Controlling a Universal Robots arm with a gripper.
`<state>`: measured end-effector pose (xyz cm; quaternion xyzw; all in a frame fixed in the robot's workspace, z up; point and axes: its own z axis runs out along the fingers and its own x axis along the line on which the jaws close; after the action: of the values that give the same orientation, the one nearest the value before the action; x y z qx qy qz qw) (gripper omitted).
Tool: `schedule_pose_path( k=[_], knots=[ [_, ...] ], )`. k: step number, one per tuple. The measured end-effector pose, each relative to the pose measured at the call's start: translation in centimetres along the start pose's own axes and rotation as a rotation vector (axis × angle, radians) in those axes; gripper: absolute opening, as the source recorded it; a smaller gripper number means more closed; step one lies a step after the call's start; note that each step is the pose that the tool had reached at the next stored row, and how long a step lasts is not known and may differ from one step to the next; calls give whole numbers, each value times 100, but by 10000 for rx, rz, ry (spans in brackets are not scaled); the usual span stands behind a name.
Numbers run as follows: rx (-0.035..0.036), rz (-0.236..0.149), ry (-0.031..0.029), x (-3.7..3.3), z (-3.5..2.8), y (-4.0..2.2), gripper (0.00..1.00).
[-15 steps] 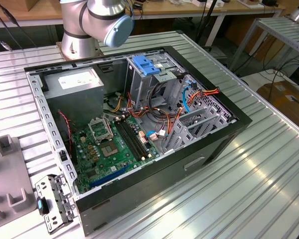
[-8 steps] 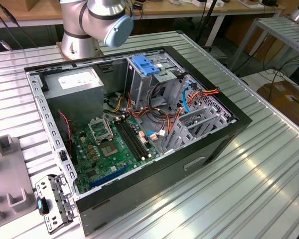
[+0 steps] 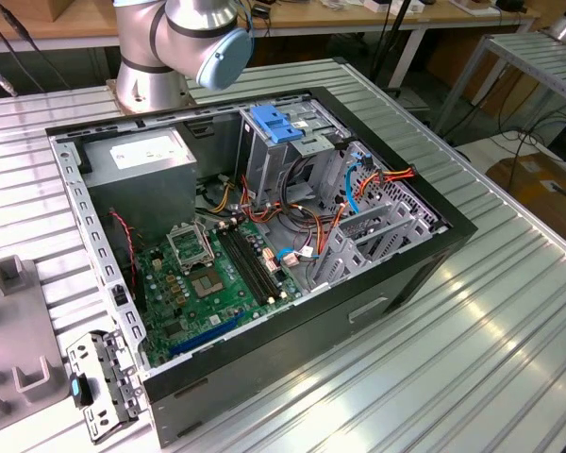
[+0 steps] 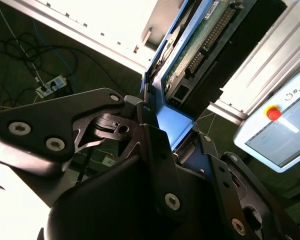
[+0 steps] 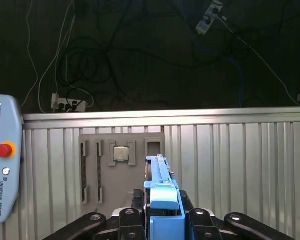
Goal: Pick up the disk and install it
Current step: 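Pick up the disk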
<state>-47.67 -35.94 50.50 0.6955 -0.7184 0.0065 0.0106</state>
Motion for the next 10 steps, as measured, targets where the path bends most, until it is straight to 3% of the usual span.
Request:
schedule_pose_path(
  k=[10],
  knots=[
    [0, 0, -2, 3, -129, -1, 37]
  ],
)
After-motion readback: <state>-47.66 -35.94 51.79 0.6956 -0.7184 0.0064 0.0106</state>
